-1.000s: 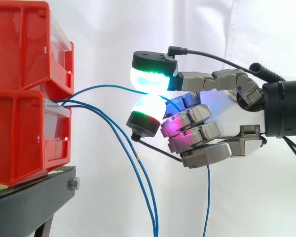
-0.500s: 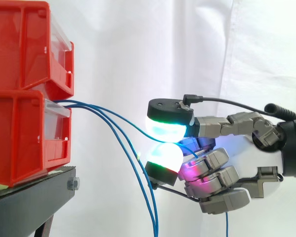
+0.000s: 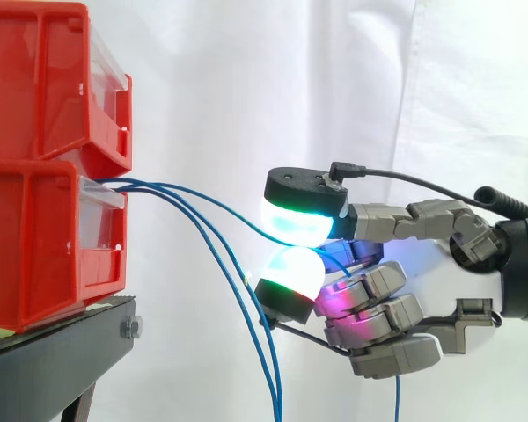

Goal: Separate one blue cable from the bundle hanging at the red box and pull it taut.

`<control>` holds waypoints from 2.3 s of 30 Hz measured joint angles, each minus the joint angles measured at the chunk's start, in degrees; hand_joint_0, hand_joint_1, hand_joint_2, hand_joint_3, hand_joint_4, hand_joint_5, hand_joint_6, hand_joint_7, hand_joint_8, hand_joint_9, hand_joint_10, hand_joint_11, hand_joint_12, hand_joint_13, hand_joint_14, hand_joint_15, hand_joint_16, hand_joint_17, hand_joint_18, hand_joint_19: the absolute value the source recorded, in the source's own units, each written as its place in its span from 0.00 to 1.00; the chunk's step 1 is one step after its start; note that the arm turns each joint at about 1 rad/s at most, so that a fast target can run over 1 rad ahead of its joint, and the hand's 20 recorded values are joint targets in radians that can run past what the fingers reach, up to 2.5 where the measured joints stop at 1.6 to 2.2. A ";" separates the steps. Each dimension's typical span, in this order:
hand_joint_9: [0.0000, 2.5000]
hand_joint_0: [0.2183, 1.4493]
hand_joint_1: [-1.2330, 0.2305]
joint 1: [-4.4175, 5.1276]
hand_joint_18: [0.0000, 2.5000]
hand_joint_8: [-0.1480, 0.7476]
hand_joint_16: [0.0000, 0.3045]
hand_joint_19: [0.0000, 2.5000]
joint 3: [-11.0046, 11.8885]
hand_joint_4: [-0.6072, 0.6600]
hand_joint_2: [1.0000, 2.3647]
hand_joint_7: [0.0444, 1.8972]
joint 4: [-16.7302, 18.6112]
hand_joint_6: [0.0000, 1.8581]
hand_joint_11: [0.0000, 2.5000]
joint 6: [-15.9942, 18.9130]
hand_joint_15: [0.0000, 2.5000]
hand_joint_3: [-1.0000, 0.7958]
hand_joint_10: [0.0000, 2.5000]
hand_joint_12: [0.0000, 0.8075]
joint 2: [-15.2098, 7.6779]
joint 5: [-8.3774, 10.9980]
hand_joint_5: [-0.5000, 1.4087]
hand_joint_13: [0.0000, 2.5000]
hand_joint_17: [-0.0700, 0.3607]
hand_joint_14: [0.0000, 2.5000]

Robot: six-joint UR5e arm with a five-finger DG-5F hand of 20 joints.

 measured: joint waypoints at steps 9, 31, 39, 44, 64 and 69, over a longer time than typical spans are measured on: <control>0.27 0.40 0.39 0.00 0.57 0.60 0.14 0.85 0.01 0.60 0.02 0.65 -0.46 0.51 0.57 -0.05 0.58 0.47 1.00 0.51 -0.01 0.04 0.15 0.34 0.38 1.00; 0.27 0.40 0.39 0.00 0.58 0.59 0.14 0.86 -0.03 0.60 0.02 0.65 -0.49 0.51 0.57 -0.05 0.58 0.47 1.00 0.51 0.01 0.08 0.15 0.34 0.39 1.00; 0.27 0.40 0.39 0.00 0.58 0.59 0.14 0.86 -0.03 0.60 0.02 0.66 -0.49 0.51 0.57 -0.05 0.58 0.47 1.00 0.51 -0.01 0.08 0.15 0.34 0.38 1.00; 0.27 0.40 0.39 0.00 0.58 0.60 0.14 0.86 -0.02 0.60 0.02 0.66 -0.49 0.51 0.58 -0.05 0.58 0.48 1.00 0.51 -0.01 0.08 0.15 0.34 0.38 1.00; 0.27 0.40 0.39 0.00 0.58 0.59 0.14 0.87 -0.02 0.59 0.02 0.66 -0.49 0.51 0.58 -0.05 0.59 0.48 1.00 0.51 -0.02 0.14 0.15 0.34 0.38 1.00; 0.27 0.40 0.39 0.00 0.58 0.60 0.14 0.87 -0.01 0.59 0.02 0.66 -0.49 0.51 0.57 -0.05 0.58 0.48 1.00 0.51 -0.02 0.17 0.16 0.35 0.38 1.00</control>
